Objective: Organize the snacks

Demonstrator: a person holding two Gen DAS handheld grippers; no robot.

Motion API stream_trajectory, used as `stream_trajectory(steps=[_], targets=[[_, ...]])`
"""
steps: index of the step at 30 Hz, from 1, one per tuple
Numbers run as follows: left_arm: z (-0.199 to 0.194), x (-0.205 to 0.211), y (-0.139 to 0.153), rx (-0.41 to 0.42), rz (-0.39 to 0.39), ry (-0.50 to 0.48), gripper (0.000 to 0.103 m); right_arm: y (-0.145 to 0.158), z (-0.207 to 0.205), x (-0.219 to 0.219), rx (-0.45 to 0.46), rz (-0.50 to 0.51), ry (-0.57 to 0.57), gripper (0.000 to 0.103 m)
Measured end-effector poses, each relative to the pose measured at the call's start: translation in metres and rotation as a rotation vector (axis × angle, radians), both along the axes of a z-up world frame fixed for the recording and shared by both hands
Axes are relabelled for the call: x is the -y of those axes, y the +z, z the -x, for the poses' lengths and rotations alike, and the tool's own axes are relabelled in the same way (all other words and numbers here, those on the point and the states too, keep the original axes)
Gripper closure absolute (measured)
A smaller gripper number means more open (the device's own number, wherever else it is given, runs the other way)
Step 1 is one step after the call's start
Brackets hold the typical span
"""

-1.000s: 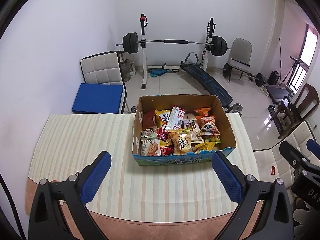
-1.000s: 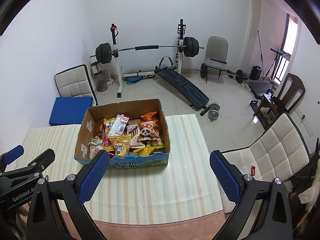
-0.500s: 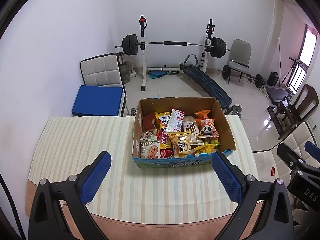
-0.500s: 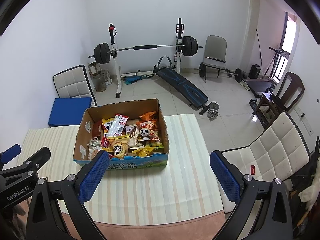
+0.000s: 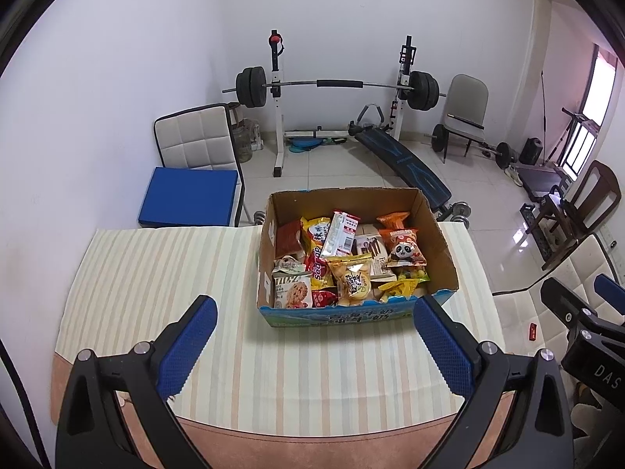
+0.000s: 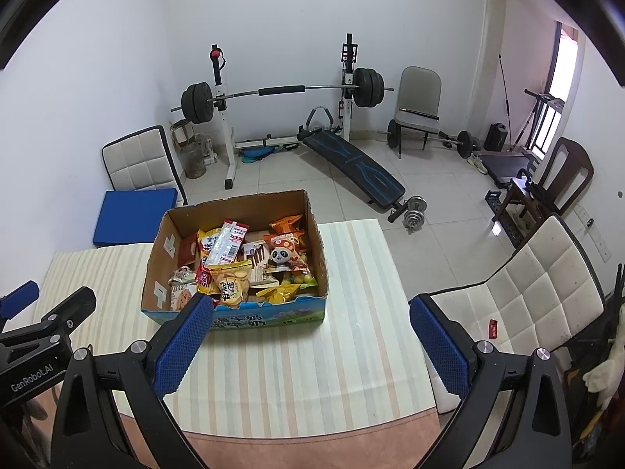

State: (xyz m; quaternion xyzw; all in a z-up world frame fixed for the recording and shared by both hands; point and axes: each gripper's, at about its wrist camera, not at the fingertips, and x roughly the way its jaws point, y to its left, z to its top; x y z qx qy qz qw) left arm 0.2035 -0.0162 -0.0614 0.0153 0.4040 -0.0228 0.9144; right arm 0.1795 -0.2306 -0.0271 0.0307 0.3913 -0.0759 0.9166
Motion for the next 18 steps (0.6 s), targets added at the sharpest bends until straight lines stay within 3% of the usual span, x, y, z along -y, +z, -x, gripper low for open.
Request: stream_trajectory(steps=[18], targets=[[0.0007,0.0,0.0029,0.013,0.005,-0.019,0.0,0.0076,0.007,-0.0003,0.016,0.021,0.016,0.0]])
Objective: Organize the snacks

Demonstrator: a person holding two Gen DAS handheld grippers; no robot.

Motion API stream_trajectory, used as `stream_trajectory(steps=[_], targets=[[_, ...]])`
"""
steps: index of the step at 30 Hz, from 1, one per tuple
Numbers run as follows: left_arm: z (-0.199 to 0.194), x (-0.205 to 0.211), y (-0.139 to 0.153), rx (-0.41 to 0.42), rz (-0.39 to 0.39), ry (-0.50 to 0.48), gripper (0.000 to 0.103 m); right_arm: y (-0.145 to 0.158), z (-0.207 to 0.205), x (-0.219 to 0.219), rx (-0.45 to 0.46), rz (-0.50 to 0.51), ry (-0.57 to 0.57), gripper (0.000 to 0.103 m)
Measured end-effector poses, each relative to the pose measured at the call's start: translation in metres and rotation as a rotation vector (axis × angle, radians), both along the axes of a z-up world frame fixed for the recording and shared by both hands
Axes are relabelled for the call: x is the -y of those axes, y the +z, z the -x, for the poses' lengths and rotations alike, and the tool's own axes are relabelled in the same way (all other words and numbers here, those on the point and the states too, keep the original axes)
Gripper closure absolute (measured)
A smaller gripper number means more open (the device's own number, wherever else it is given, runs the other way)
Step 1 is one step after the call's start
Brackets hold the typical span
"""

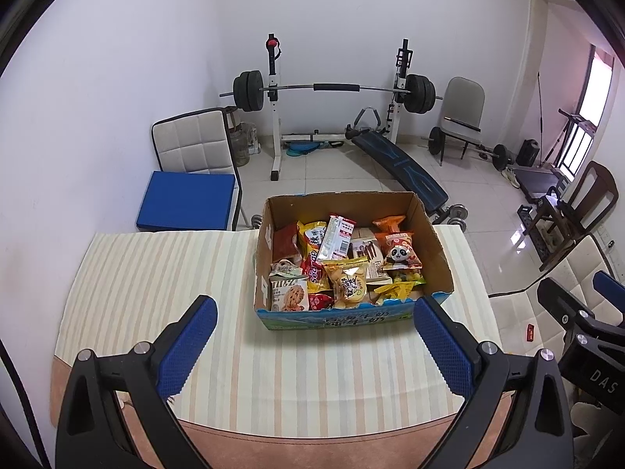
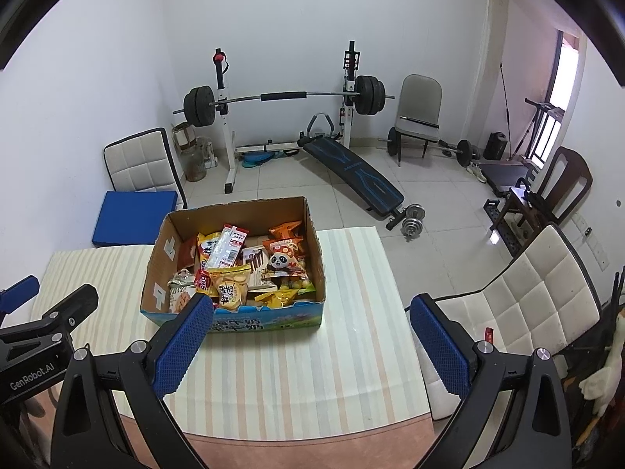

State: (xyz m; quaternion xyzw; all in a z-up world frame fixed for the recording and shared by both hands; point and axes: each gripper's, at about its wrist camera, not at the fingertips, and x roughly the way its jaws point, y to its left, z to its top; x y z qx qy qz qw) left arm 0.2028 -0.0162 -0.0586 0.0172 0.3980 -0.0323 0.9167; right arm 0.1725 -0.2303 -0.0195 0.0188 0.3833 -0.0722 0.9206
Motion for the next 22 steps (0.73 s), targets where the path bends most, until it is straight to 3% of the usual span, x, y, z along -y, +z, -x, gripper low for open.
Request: stream_trajectory(steps=[22], targets=[[0.0014,0.0007,0.0012,0.003,-0.023,-0.001,0.0,0.0046,0.0015,-0.0016,-0.002,0.001,0.012,0.0]])
